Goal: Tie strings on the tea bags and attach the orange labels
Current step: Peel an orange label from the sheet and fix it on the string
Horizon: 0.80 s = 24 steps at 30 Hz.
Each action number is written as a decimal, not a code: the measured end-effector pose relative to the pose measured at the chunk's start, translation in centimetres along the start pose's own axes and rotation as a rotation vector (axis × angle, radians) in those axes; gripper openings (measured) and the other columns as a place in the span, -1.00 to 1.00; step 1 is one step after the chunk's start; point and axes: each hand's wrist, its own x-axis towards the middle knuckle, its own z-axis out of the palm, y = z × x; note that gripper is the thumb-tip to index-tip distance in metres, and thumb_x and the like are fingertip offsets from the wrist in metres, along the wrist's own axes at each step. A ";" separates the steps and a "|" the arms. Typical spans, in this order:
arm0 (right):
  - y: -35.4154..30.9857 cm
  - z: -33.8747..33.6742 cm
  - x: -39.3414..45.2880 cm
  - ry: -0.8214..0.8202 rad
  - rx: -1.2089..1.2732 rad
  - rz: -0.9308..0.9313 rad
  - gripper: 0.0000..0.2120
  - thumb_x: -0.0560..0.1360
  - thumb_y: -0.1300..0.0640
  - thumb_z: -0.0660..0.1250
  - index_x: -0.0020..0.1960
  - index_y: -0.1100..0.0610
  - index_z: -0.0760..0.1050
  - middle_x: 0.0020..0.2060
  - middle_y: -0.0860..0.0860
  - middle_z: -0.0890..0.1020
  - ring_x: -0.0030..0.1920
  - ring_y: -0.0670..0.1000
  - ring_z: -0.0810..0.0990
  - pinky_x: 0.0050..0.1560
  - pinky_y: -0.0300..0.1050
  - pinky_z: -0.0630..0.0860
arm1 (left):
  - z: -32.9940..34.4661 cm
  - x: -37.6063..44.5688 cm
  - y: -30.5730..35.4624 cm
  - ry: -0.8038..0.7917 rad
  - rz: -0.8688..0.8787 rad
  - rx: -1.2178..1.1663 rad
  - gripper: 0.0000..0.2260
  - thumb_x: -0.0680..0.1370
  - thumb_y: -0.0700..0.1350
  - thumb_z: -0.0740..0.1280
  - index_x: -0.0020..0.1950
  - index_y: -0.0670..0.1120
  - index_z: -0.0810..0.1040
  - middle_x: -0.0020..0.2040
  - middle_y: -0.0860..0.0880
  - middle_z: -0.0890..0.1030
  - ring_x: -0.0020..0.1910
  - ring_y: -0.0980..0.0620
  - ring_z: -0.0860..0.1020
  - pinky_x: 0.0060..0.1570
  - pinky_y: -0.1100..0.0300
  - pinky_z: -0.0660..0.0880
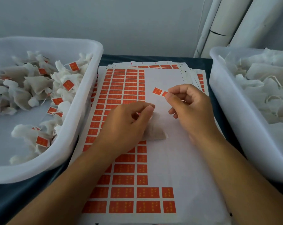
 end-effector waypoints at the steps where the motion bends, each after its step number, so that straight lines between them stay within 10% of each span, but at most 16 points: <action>1: 0.0 -0.1 0.0 0.000 0.027 0.013 -0.91 0.57 0.04 0.45 0.07 -0.05 0.60 -0.13 -0.15 0.70 -0.27 -0.11 0.70 -0.28 -0.31 0.59 | 0.0 0.0 -0.1 0.028 0.017 -0.028 -0.72 0.65 0.12 0.24 0.28 0.16 0.64 0.12 0.34 0.62 0.03 0.32 0.59 -0.12 0.49 0.54; 24: -1.4 -0.3 -1.0 -0.231 0.263 -0.166 -0.72 0.51 0.10 0.41 0.21 -0.02 0.52 -0.26 -0.05 0.65 -0.33 -0.03 0.63 -0.29 -0.24 0.56 | -0.2 -0.8 1.0 0.065 0.094 -0.439 -0.65 0.55 -0.23 0.45 0.24 0.14 0.61 0.04 0.20 0.70 -0.11 0.04 0.71 -0.24 0.29 0.63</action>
